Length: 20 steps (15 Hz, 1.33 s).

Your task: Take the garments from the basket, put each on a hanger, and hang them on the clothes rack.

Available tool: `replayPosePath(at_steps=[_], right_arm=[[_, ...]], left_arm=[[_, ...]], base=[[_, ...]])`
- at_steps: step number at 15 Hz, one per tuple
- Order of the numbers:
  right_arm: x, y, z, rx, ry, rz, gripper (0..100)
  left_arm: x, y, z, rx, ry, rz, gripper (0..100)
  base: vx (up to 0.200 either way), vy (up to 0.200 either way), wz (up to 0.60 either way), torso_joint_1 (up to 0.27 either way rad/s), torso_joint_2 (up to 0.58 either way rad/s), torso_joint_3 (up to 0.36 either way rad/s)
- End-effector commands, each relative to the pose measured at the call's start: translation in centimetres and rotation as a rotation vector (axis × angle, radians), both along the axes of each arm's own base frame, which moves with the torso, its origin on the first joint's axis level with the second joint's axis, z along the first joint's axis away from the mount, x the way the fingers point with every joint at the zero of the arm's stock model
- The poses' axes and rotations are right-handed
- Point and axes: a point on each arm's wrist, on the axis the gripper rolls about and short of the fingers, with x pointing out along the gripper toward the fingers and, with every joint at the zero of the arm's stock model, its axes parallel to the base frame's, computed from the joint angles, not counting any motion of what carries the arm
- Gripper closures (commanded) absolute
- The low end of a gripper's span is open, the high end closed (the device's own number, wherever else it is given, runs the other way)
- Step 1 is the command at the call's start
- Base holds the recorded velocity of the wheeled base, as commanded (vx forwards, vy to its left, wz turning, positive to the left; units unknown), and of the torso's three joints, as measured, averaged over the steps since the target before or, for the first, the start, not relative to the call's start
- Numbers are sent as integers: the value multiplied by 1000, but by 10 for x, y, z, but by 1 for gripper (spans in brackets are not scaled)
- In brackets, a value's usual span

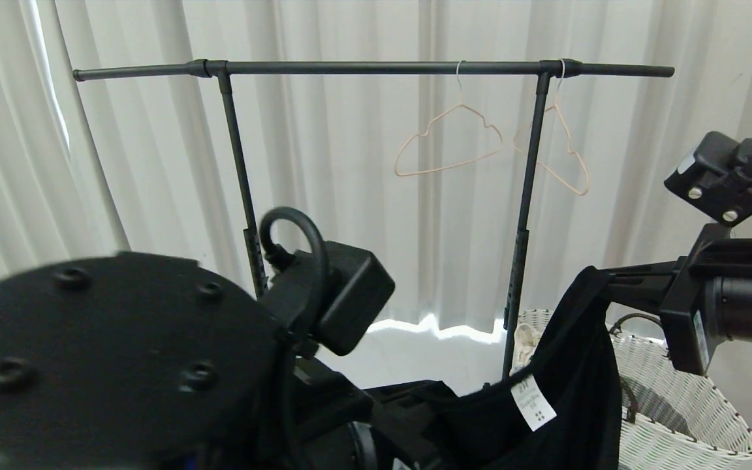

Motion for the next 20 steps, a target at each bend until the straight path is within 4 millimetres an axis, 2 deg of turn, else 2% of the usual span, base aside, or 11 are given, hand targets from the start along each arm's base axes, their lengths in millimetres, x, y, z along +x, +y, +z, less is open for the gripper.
replayPosePath(at_steps=[1, 5, 8, 10, 12, 15, 20], right_arm=[[-1, 0, 5, 15, -23, 5, 100], [-13, -11, 10, 16, -79, 25, 100], [-13, -11, 31, 59, -140, 33, 100], [-10, -9, 41, 83, -163, 33, 100], [-3, -3, 55, 109, -190, 29, 100], [6, 7, 66, 127, -205, 28, 100], [10, 2, 66, 126, -205, -2, 100]], left_arm=[[-13, 30, 27, -23, -65, -14, 100], [-5, 45, 30, 113, -191, 37, 100], [14, 55, 67, 111, -330, 114, 100], [27, 61, 86, 109, -378, 169, 100], [32, 62, 97, 86, -400, 181, 100], [33, 61, 99, 102, -423, 174, 100], [35, 62, 98, 114, -427, 179, 100]], base=[[0, 0, 0, 0, 0, 0], [0, 0, 0, 0, 0, 0], [0, 0, 0, 0, 0, 0], [0, 0, 0, 0, 0, 0], [0, 0, 0, 0, 0, 0], [0, 0, 0, 0, 0, 0], [0, 0, 0, 0, 0, 0]])
